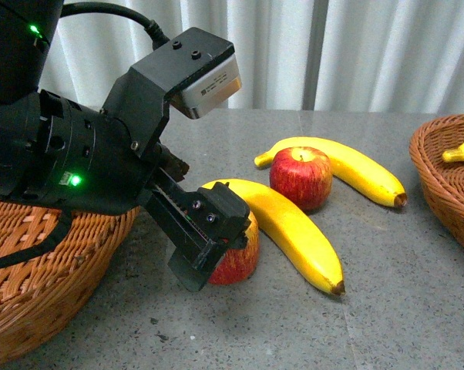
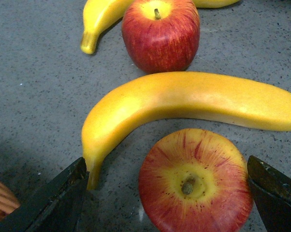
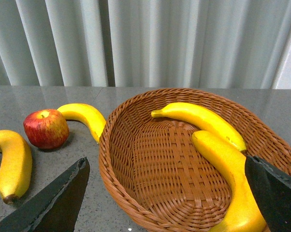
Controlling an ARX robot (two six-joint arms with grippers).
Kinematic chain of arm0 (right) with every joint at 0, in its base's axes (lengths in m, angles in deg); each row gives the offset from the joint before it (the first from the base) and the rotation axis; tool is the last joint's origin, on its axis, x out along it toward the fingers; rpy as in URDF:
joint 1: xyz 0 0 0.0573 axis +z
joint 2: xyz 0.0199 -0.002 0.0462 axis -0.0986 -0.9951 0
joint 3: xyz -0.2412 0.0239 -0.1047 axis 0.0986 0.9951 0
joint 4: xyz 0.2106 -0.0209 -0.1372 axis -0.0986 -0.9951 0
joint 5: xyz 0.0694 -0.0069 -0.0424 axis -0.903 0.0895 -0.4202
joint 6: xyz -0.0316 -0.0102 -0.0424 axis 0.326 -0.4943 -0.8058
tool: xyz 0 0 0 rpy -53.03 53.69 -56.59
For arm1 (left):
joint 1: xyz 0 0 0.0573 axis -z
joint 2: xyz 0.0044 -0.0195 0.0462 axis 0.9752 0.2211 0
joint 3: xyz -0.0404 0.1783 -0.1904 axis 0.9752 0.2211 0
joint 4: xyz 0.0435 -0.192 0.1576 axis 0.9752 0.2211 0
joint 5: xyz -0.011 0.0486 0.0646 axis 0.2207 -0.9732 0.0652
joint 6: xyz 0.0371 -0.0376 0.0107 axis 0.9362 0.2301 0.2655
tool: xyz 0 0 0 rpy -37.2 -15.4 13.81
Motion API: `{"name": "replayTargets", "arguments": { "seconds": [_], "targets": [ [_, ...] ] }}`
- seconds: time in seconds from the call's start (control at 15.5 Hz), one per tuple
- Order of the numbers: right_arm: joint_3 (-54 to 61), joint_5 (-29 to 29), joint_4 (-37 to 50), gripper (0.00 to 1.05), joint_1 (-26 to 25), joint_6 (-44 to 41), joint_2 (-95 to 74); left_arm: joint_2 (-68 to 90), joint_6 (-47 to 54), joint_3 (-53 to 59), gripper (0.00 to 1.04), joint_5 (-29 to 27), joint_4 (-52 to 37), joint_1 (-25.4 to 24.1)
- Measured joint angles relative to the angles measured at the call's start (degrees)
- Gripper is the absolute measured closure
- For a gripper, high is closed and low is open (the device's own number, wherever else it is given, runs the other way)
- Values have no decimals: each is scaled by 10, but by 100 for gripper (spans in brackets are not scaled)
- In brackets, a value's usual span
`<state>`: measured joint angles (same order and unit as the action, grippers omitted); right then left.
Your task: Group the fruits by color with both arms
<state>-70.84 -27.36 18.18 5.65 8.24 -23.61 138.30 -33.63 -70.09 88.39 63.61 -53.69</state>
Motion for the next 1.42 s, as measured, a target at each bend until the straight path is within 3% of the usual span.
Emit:
{"name": "replayTargets", "arguments": {
  "seconds": [0.45, 0.52, 0.58, 0.78, 0.84, 1.03, 1.16, 1.42],
  "targets": [
    [0, 0, 0, 7, 0, 0, 0, 58, 14, -11, 7, 18, -9, 26],
    [0, 0, 0, 7, 0, 0, 0, 57, 14, -11, 32, 16, -5, 33],
    [0, 0, 0, 7, 0, 0, 0, 38, 16, -11, 36, 7, 14, 49],
    [0, 0, 0, 7, 0, 0, 0, -71, -40, -38, 36, -132, -18, 54],
    [0, 0, 0, 7, 0, 0, 0, -90, -93, -39, 36, -202, -20, 32],
    [0, 0, 0, 7, 0, 0, 0, -138, -234, 3, 36, -342, 9, -22],
    [0, 0, 0, 7, 0, 0, 0, -174, -292, 52, 36, -380, 18, -18],
    [0, 0, 0, 7, 0, 0, 0, -195, -311, 81, 21, -391, 18, -16]
  ]
}}
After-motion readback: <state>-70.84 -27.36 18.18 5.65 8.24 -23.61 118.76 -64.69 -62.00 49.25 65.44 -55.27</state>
